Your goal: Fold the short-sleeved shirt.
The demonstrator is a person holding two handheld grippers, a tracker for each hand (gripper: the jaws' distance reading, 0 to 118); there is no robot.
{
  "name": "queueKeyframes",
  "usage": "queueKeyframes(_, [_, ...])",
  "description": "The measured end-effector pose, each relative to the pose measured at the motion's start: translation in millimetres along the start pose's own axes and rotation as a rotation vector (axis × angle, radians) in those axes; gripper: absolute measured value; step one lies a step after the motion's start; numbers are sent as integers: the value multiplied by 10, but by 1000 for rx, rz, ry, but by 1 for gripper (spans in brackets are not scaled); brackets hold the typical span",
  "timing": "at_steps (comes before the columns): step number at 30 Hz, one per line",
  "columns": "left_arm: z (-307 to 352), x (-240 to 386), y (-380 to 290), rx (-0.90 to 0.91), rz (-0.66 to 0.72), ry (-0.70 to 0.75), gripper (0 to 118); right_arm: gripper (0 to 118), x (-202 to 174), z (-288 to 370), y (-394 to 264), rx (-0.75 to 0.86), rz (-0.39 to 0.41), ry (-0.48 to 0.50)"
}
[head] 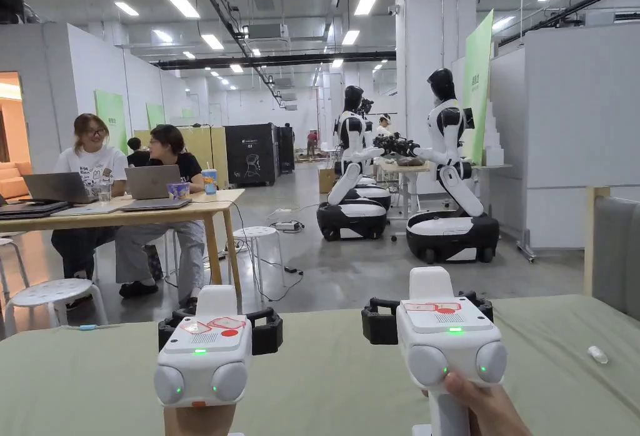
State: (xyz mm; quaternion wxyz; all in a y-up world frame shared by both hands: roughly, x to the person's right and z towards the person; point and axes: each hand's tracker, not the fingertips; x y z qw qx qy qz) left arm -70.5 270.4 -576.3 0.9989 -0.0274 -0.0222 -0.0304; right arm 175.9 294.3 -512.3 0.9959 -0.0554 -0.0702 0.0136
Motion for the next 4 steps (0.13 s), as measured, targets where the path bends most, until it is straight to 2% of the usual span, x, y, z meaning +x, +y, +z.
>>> queueKeyframes(2, [85, -2, 6, -2, 0, 2, 118, 118, 1, -60, -3, -17, -1, 13])
queueKeyframes(4, [92, 7, 5, -7, 1, 4, 118, 118, 6, -48, -25, -22, -38, -6])
